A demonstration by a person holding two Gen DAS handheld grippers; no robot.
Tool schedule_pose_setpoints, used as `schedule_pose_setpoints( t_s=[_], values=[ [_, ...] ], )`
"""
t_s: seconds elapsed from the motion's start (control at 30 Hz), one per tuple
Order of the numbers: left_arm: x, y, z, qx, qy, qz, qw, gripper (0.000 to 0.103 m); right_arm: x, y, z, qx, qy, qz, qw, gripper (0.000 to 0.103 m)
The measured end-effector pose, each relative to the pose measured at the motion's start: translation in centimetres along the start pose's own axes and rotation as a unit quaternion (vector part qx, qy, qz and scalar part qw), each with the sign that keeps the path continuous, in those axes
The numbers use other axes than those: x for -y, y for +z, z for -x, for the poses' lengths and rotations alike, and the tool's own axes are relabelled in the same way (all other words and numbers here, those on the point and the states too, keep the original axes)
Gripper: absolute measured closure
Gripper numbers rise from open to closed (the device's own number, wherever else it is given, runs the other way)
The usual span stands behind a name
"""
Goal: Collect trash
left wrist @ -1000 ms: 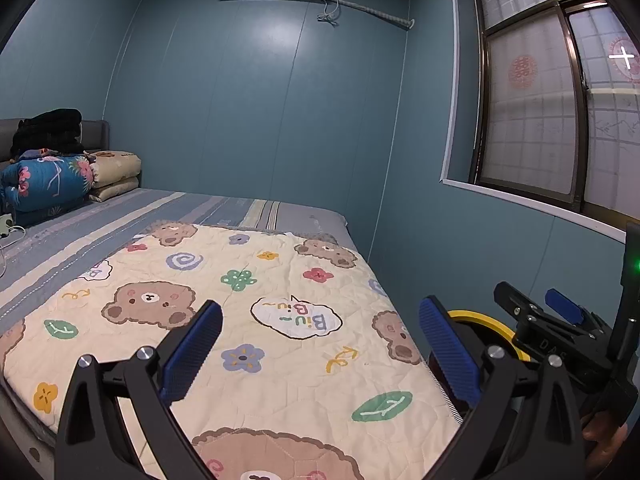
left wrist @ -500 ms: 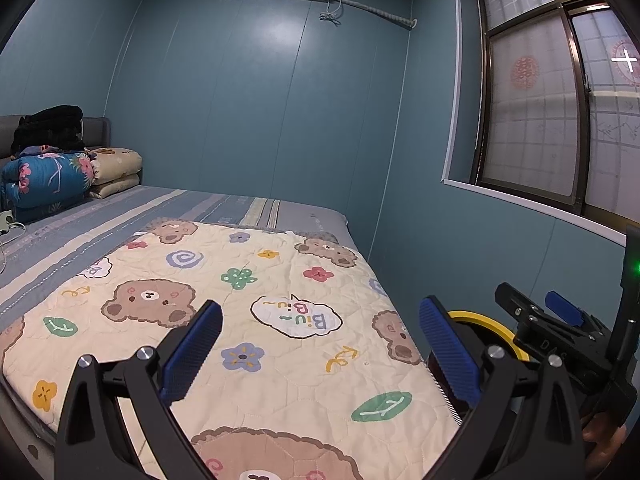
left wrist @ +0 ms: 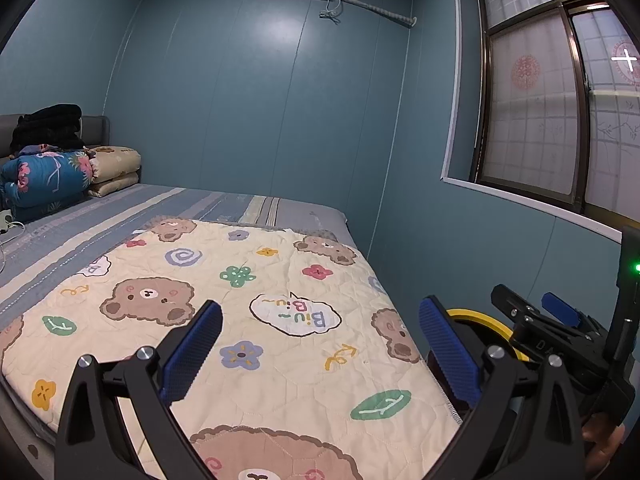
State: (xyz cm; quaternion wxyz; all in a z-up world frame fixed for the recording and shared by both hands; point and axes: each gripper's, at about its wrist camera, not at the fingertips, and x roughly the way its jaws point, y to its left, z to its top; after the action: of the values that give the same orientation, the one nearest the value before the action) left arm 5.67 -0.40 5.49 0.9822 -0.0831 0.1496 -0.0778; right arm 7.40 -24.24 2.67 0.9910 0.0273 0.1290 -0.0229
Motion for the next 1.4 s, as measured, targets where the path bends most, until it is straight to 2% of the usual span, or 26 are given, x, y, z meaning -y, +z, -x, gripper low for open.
schedule_pose_setpoints(
  t_s=[1.4],
  values=[
    [-0.49,-0.40,-0.82,-0.015,-0.005,0.013,0.9998,0.008,-0.15,-0.39,-0.76,-0.017,-0.001,-0.005,1.000,0.008]
  ],
)
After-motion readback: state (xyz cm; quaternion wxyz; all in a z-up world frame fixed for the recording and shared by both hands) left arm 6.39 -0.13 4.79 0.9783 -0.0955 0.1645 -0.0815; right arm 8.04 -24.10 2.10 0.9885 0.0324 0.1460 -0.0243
